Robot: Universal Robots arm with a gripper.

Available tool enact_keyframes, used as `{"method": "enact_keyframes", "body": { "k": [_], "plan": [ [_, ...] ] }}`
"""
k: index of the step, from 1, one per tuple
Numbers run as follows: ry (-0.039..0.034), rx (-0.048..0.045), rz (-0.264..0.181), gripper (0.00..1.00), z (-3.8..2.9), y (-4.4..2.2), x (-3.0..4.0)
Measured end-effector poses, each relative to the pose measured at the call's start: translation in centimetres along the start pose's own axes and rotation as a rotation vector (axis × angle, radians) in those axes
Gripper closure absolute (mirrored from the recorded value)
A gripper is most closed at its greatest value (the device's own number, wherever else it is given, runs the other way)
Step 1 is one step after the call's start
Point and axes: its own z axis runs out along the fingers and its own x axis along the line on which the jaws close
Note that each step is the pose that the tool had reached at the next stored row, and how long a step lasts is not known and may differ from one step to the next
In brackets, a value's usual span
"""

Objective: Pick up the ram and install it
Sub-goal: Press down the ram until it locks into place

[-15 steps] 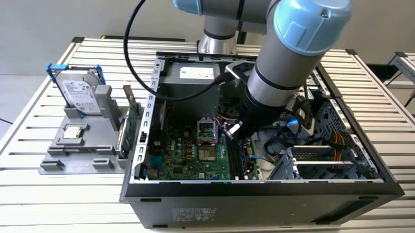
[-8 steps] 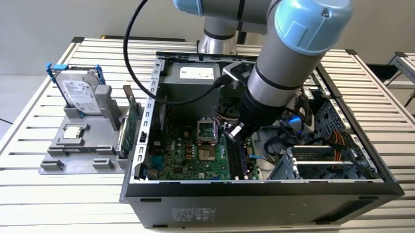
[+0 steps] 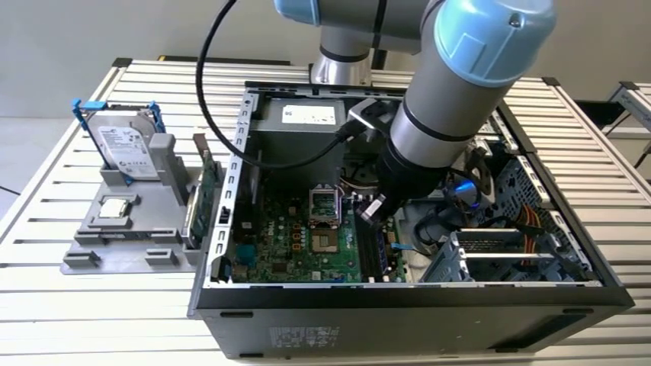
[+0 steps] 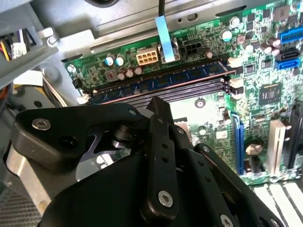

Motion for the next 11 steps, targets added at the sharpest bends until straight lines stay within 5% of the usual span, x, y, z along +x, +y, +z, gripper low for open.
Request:
{"method": "enact_keyframes", "body": {
  "k": [11],
  "plan": [
    [0.0196,0.0007,-0.198,1.0,0.02,-0.01,0.0]
  ]
}}
